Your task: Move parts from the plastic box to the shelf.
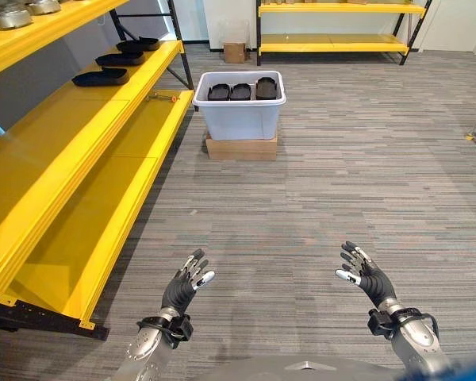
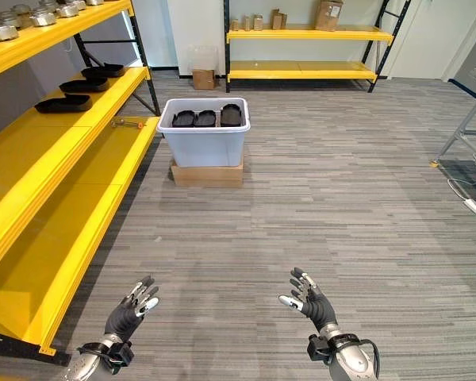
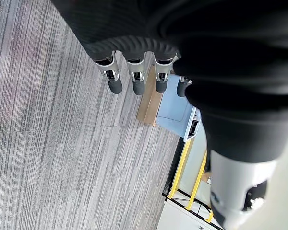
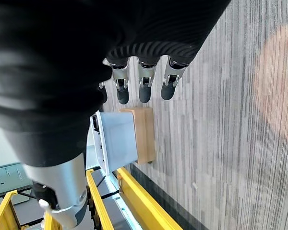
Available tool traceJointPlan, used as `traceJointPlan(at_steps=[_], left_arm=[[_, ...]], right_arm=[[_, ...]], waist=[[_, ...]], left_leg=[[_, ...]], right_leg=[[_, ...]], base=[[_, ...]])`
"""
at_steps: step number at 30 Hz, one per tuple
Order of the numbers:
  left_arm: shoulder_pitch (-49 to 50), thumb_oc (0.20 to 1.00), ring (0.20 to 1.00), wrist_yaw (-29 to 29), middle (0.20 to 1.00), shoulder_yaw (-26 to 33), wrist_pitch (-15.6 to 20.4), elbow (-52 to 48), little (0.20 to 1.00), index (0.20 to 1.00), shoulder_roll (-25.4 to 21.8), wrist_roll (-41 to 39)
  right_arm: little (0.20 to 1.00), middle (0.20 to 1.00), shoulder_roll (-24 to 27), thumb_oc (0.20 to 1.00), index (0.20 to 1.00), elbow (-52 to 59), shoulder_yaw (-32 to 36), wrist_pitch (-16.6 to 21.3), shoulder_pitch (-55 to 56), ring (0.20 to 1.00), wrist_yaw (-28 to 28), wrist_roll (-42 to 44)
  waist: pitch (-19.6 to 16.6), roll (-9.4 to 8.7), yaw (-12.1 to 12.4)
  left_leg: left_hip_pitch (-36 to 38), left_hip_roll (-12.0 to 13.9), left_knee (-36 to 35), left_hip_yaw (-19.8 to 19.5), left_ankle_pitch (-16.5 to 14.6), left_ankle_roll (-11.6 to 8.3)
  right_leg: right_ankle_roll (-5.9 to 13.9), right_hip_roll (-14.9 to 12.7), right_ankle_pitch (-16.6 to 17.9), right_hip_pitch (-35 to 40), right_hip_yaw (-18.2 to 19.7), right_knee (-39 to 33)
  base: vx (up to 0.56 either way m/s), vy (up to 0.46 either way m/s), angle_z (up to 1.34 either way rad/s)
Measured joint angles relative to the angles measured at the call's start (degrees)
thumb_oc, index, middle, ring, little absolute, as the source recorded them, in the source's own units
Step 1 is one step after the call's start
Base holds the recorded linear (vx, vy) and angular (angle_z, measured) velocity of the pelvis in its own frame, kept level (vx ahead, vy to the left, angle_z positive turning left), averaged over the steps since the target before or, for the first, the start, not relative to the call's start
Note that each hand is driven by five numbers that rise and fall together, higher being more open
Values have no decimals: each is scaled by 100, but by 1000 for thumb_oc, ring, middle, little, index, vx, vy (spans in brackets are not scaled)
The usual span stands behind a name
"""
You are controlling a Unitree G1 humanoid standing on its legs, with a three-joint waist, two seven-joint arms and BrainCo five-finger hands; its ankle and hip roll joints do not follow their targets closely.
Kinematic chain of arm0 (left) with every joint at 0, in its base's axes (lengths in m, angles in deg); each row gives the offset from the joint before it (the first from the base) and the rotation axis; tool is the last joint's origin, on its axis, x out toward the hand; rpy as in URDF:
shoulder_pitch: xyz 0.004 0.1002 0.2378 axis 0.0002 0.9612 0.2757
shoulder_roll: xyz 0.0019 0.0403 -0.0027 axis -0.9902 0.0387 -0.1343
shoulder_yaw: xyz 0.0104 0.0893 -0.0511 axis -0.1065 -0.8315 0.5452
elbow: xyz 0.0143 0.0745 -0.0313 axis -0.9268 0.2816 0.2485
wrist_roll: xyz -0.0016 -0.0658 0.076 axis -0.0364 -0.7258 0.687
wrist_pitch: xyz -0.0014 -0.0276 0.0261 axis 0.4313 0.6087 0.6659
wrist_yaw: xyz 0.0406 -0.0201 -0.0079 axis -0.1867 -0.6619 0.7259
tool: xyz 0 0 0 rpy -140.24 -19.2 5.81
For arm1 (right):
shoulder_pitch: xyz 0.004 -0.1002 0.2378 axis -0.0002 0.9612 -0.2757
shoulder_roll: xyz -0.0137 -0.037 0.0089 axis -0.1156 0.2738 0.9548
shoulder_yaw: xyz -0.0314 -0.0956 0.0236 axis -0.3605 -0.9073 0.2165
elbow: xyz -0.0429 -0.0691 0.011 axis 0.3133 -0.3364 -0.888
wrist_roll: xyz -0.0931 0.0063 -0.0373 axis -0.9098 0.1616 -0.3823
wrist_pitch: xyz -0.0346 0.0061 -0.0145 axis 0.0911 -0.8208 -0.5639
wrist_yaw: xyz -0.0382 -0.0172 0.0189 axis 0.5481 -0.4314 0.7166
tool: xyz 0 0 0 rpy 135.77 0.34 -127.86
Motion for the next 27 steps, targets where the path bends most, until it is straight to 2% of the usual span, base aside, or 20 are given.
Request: traceJointPlan(at_steps=[21, 27], left_arm=[[-86, 1000, 1000, -47, 1000, -6, 0, -2, 1000, 1000, 4, 105], [-291, 1000, 1000, -44, 1000, -10, 2, 1, 1000, 1000, -20, 87]], right_arm=[[1000, 1000, 3, 1000, 1000, -39, -24, -25, -96, 1000, 13, 0], [1000, 1000, 67, 1000, 1000, -85, -28, -32, -304, 1000, -11, -1]], waist=[[-44, 37, -2], [52, -49, 15]], left_leg=[[-126, 27, 0, 20, 4, 7], [-480, 132, 467, -114, 3, 10]], right_leg=[[-16, 37, 13, -160, 74, 1], [-95, 183, 47, -233, 58, 11]], base=[[-2, -21, -1], [7, -152, 5]])
